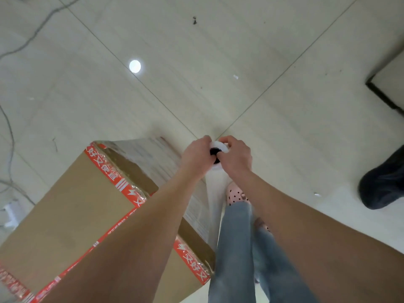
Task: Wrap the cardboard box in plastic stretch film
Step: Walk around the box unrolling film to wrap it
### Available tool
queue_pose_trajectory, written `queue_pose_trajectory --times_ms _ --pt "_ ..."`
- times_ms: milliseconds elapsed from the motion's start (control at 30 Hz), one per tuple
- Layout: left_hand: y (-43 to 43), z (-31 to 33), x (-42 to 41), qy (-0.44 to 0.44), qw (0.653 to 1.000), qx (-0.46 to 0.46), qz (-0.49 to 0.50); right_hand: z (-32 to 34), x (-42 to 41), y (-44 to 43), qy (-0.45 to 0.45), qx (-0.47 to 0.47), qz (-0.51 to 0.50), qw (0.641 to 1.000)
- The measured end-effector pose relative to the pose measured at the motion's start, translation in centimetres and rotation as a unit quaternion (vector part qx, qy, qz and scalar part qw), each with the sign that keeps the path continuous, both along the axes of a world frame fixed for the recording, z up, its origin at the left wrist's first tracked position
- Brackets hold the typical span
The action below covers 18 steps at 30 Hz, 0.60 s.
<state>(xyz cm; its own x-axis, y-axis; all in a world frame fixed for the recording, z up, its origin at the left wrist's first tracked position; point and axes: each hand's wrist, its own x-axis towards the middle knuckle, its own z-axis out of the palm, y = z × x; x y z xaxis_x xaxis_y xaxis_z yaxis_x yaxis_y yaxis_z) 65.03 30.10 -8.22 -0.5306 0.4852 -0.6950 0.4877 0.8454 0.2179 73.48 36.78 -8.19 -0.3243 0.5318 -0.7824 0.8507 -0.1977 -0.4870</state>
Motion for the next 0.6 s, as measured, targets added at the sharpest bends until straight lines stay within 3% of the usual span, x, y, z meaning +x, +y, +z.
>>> queue_pose_trajectory --times_ms 100,267,433,600 --pt "0.6 0.0 -1.0 0.012 0.995 -0.008 -0.096 0.0 -0.7 -0.3 0.000 -0.004 -0.001 1.000" --pt "1.1 -0.5 -2.8 0.037 0.992 -0.030 -0.116 -0.4 -2.0 0.1 0.003 0.004 0.026 1.000" --pt "0.9 -1.0 -4.4 -0.010 0.999 -0.025 0.022 -0.3 -3.7 1.1 0.001 0.004 0.066 0.998" --pt "0.2 -1.2 -5.4 0.004 0.984 -0.032 0.175 -0.4 -5.7 1.4 -0.035 0.004 0.074 0.997"
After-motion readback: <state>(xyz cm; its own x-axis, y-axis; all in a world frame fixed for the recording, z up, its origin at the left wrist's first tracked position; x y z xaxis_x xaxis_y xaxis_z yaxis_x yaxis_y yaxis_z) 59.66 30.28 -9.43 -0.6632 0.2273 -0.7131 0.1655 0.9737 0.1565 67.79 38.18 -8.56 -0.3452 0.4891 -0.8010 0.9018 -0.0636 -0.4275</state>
